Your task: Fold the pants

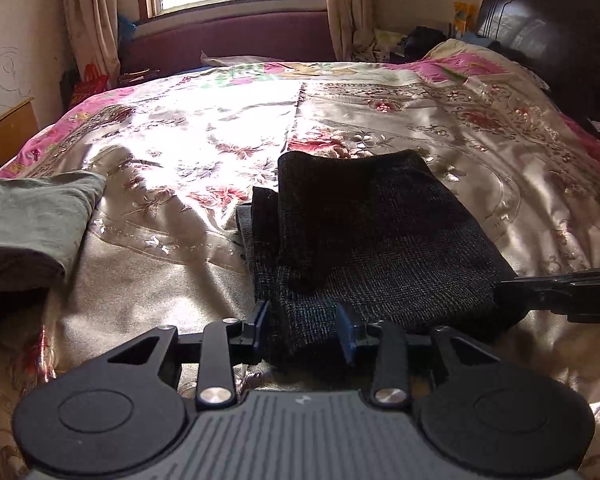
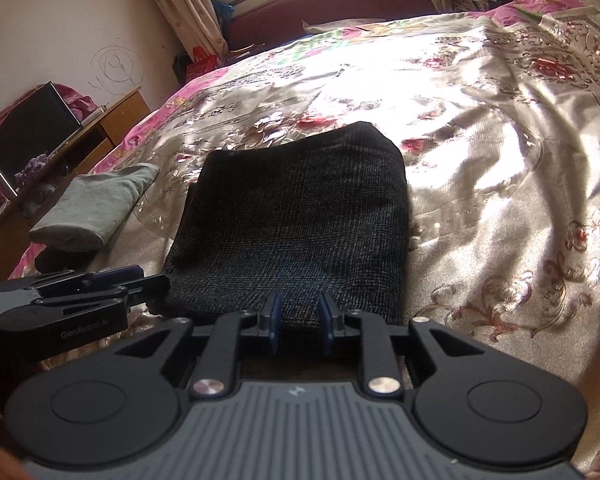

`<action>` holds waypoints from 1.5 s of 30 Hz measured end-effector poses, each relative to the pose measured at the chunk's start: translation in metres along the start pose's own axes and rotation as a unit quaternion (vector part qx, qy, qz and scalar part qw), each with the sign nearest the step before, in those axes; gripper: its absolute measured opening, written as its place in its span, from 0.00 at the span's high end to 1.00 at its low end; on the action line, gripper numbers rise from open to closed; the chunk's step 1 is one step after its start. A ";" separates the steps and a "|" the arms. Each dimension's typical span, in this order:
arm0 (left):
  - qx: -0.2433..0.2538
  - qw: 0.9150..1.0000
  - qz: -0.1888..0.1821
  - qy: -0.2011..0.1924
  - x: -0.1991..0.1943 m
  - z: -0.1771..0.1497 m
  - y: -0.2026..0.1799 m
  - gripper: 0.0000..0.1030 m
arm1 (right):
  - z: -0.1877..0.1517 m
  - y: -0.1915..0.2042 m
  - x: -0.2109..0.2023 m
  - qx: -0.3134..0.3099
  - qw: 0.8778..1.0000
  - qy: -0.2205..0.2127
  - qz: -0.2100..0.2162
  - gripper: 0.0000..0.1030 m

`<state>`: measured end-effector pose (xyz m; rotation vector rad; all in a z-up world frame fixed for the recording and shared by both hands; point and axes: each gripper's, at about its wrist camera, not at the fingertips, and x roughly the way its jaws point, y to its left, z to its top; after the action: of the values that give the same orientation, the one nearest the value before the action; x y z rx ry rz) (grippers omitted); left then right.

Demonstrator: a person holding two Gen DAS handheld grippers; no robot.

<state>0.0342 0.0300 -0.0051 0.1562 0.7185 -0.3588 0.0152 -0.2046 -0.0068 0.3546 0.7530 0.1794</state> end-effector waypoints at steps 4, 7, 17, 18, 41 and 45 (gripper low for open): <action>-0.010 1.000 -0.008 -0.003 -0.010 -0.006 -0.006 0.49 | -0.009 0.003 -0.008 0.001 1.000 0.004 -0.003 0.77; -0.015 1.000 -0.010 -0.025 -0.024 -0.002 -0.007 0.43 | -0.015 0.005 -0.012 0.001 1.000 0.010 -0.003 0.77; 0.020 0.978 0.055 -0.199 -0.108 0.012 -0.026 0.00 | -0.015 0.010 -0.049 0.009 0.999 -0.040 0.003 0.77; 0.022 0.978 0.054 -0.198 -0.106 0.012 -0.028 0.00 | -0.015 0.011 -0.051 0.005 0.999 -0.047 0.000 0.75; -0.009 0.995 0.029 -0.096 -0.086 -0.006 -0.049 0.00 | -0.048 0.009 -0.066 0.020 0.999 -0.034 -0.011 0.74; -0.009 0.995 0.032 -0.095 -0.083 -0.005 -0.048 0.00 | -0.049 0.010 -0.063 0.019 0.999 -0.028 -0.010 0.74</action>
<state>-0.0449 0.0091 0.0459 0.1253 0.5278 -0.3002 -0.0652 -0.2008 0.0040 0.3864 0.7042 0.1362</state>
